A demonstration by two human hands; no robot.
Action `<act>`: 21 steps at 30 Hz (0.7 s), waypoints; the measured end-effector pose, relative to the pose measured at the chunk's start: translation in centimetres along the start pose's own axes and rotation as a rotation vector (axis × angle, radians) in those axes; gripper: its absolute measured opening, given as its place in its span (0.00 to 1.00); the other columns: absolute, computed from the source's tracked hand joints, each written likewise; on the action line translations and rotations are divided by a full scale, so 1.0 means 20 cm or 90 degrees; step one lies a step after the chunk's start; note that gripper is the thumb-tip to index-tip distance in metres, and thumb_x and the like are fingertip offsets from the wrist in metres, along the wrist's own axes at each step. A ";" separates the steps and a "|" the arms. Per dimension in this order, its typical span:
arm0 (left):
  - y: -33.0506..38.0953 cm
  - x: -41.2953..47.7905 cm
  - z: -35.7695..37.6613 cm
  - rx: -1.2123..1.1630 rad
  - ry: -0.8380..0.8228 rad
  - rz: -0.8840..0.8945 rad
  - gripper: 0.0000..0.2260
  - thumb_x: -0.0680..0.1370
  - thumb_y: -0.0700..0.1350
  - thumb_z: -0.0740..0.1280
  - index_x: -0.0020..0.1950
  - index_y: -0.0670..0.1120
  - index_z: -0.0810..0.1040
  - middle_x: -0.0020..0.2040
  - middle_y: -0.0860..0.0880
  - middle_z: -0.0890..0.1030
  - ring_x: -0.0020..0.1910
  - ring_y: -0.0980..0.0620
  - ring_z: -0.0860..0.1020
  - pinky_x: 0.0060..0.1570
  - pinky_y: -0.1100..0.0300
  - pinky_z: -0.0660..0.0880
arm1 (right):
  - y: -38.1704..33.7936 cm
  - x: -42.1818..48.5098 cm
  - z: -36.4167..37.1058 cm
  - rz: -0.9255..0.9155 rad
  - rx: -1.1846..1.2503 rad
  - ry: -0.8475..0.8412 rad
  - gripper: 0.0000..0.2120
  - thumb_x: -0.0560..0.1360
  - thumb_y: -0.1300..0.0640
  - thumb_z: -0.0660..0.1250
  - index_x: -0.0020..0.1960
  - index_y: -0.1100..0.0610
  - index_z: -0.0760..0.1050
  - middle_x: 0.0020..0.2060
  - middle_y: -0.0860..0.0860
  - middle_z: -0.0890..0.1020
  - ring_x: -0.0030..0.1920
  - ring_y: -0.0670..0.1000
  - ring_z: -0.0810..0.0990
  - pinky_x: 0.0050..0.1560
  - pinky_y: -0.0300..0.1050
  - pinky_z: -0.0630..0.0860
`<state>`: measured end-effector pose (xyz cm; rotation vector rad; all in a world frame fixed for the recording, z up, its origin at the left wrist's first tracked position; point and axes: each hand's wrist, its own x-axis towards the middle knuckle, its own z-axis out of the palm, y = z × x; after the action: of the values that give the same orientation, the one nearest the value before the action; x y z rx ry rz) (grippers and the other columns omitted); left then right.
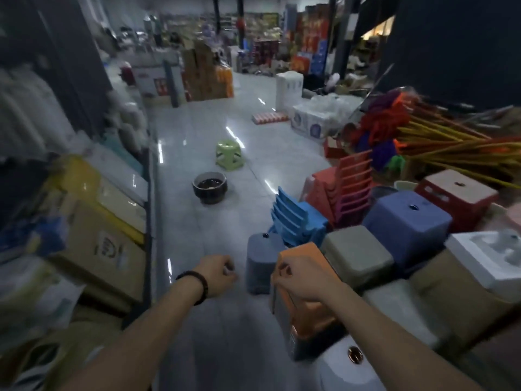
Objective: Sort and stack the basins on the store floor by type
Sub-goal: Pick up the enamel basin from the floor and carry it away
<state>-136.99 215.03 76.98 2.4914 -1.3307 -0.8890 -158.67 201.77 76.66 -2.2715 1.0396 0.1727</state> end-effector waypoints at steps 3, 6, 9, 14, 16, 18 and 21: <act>-0.26 0.19 -0.26 -0.038 0.042 -0.035 0.13 0.79 0.55 0.70 0.60 0.51 0.80 0.53 0.51 0.84 0.52 0.50 0.82 0.56 0.56 0.81 | -0.22 0.38 -0.05 0.003 -0.012 -0.024 0.23 0.82 0.45 0.64 0.66 0.63 0.78 0.57 0.67 0.83 0.55 0.67 0.83 0.45 0.54 0.77; -0.48 0.42 -0.51 -0.052 0.045 -0.057 0.12 0.79 0.57 0.69 0.58 0.52 0.80 0.53 0.53 0.82 0.52 0.52 0.81 0.57 0.54 0.80 | -0.42 0.73 -0.12 -0.010 -0.025 -0.029 0.23 0.83 0.45 0.65 0.74 0.55 0.73 0.63 0.58 0.81 0.59 0.58 0.82 0.54 0.49 0.78; -0.65 0.74 -0.73 -0.057 0.065 -0.081 0.14 0.79 0.59 0.69 0.60 0.53 0.79 0.55 0.53 0.82 0.53 0.52 0.80 0.57 0.55 0.80 | -0.58 1.13 -0.18 -0.032 -0.029 -0.020 0.26 0.82 0.45 0.68 0.76 0.55 0.73 0.67 0.54 0.79 0.64 0.54 0.78 0.60 0.46 0.75; -0.85 1.37 -1.10 -0.062 0.111 -0.103 0.13 0.79 0.59 0.69 0.59 0.54 0.79 0.50 0.56 0.80 0.51 0.54 0.80 0.56 0.56 0.80 | -0.80 1.91 -0.30 -0.045 0.000 -0.024 0.30 0.81 0.43 0.67 0.79 0.53 0.70 0.72 0.54 0.78 0.69 0.55 0.77 0.68 0.47 0.74; -0.92 1.61 -1.24 -0.069 0.121 -0.120 0.13 0.79 0.59 0.69 0.59 0.54 0.80 0.50 0.56 0.80 0.50 0.55 0.80 0.54 0.58 0.79 | -0.88 2.26 -0.37 -0.059 0.010 -0.037 0.30 0.82 0.43 0.67 0.80 0.54 0.69 0.74 0.55 0.77 0.71 0.55 0.76 0.69 0.46 0.73; -0.98 1.82 -1.37 -0.091 0.110 -0.152 0.13 0.78 0.59 0.69 0.58 0.55 0.80 0.50 0.57 0.80 0.49 0.56 0.80 0.51 0.59 0.80 | -0.97 2.59 -0.44 -0.064 0.018 -0.055 0.30 0.82 0.44 0.67 0.80 0.54 0.69 0.73 0.56 0.77 0.70 0.55 0.77 0.69 0.46 0.74; -1.11 2.14 -1.61 -0.112 0.107 -0.184 0.11 0.78 0.59 0.69 0.56 0.56 0.80 0.51 0.56 0.81 0.48 0.56 0.80 0.52 0.56 0.82 | -1.12 3.06 -0.54 -0.061 0.019 -0.081 0.29 0.82 0.44 0.68 0.79 0.55 0.71 0.72 0.56 0.77 0.70 0.55 0.77 0.69 0.46 0.73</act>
<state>-84.78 189.78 75.69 2.5894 -0.8184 -0.7888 -102.30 167.42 74.22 -2.2458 0.8595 0.2565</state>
